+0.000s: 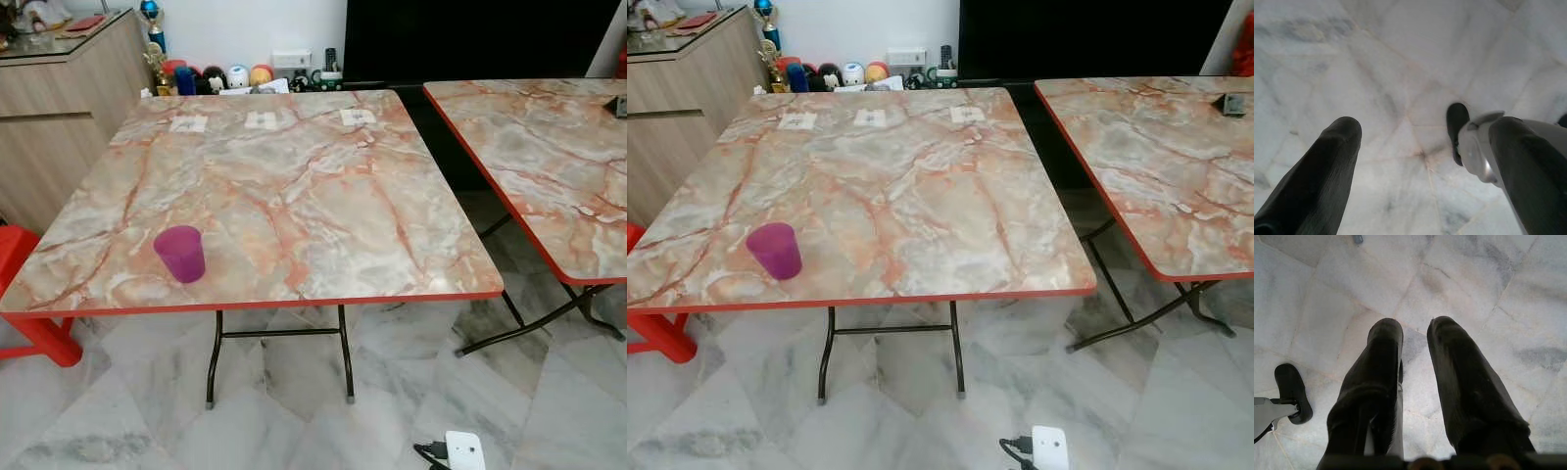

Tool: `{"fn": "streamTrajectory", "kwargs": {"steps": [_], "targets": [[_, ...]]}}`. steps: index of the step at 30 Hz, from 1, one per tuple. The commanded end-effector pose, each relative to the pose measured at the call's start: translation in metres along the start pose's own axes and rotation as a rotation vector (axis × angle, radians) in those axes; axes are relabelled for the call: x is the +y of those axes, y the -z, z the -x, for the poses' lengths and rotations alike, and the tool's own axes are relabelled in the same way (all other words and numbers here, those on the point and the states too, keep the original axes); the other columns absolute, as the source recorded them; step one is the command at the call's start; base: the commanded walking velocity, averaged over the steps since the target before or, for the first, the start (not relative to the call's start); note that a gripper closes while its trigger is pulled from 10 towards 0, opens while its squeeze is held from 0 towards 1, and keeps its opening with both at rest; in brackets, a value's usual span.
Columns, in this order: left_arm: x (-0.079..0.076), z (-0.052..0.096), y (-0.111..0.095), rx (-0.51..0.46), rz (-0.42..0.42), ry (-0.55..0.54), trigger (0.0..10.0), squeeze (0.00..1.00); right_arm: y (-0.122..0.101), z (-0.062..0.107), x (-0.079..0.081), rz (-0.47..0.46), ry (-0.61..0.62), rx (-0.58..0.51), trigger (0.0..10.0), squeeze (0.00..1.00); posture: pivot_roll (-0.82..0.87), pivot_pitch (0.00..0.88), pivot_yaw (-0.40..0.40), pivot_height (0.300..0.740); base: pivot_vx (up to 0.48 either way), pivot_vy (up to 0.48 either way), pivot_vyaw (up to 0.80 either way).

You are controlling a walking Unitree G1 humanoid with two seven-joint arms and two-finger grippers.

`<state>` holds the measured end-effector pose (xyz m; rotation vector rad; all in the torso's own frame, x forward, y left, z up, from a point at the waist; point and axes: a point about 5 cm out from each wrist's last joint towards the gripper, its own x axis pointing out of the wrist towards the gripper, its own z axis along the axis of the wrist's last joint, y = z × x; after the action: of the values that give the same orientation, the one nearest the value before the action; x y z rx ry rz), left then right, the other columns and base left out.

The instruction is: Setting the table

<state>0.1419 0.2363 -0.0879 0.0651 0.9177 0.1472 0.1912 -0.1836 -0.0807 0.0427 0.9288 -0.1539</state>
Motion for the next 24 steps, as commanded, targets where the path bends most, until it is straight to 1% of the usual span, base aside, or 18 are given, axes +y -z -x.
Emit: {"fn": "streamTrajectory", "kwargs": {"steps": [1, 5, 10, 14, 18, 19, 24], "targets": [[-0.004, 0.001, 0.008, 0.038, -0.02, 0.005, 10.0, 0.0, 0.003, 0.0, 0.0, -0.007, 0.002, 0.01, 10.0, 0.0, 0.01, 0.064, 0.017, 0.74, 0.0, 0.0, 0.0], [-0.017, -0.001, 0.004, 0.034, -0.026, 0.02, 10.0, 0.0, 0.004, 0.001, 0.0, -0.012, 0.004, 0.012, 10.0, 0.0, 0.01, 0.061, 0.018, 0.74, 0.0, 0.0, 0.0], [-0.024, -0.002, 0.003, 0.03, -0.024, 0.028, 10.0, 0.0, 0.005, 0.001, 0.0, -0.014, 0.004, 0.02, 10.0, 0.0, 0.0, 0.055, 0.02, 0.74, 0.0, 0.0, -0.71], [-0.034, -0.002, 0.004, 0.039, -0.023, 0.038, 10.0, 0.0, 0.005, 0.001, 0.001, -0.012, 0.002, 0.02, 10.0, 0.0, 0.0, 0.051, 0.022, 0.74, 0.0, 0.0, -0.79], [-0.036, -0.002, 0.005, 0.046, -0.024, 0.039, 10.0, 0.0, 0.005, 0.001, 0.001, -0.011, 0.001, 0.021, 10.0, 0.0, 0.0, 0.051, 0.022, 0.74, 0.0, 0.0, -0.79], [-0.034, -0.002, 0.005, 0.048, -0.019, 0.037, 10.0, 0.0, 0.005, 0.001, 0.001, -0.011, 0.001, 0.021, 10.0, 0.0, 0.0, 0.051, 0.022, 0.74, 0.0, 0.0, -0.8], [-0.029, -0.002, 0.003, 0.037, -0.015, 0.028, 10.0, 0.0, 0.005, 0.001, 0.001, -0.009, 0.0, 0.021, 10.0, 0.0, 0.01, 0.052, 0.02, 0.74, 0.0, 0.452, -0.8]]}}
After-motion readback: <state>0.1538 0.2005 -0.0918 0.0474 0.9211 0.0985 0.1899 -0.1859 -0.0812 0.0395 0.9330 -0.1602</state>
